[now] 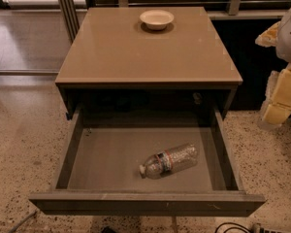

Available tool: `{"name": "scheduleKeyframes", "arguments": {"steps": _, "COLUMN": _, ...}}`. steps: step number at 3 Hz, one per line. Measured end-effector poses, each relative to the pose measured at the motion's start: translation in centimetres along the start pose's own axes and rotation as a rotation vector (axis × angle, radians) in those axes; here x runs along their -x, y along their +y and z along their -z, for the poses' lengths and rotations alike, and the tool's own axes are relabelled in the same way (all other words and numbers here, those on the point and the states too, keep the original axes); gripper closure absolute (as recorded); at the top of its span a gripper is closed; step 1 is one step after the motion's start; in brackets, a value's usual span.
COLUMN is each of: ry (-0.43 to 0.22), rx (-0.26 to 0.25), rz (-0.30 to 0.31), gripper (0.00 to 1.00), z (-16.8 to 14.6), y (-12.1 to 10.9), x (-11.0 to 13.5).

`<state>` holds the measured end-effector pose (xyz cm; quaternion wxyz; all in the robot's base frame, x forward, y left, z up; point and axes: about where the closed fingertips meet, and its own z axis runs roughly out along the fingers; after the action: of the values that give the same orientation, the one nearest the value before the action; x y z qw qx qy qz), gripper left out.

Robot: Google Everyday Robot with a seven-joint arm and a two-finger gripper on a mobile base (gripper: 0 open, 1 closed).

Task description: Pick water bottle from top drawer and place on counter

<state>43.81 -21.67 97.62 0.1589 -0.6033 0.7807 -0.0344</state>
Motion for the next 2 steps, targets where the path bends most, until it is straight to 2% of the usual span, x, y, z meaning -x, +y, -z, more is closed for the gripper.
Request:
{"name": "scheduleKeyframes", "arguments": {"steps": 1, "ry": 0.0, "rx": 0.0, "rz": 0.0, "gripper": 0.0, "z": 0.0, "y": 0.0, "x": 0.0}}
{"name": "scheduleKeyframes", "arguments": {"steps": 2, "ry": -0.006, "rx": 0.014, "rz": -0.017, "gripper": 0.0, "z": -1.8, "y": 0.8, "x": 0.1}}
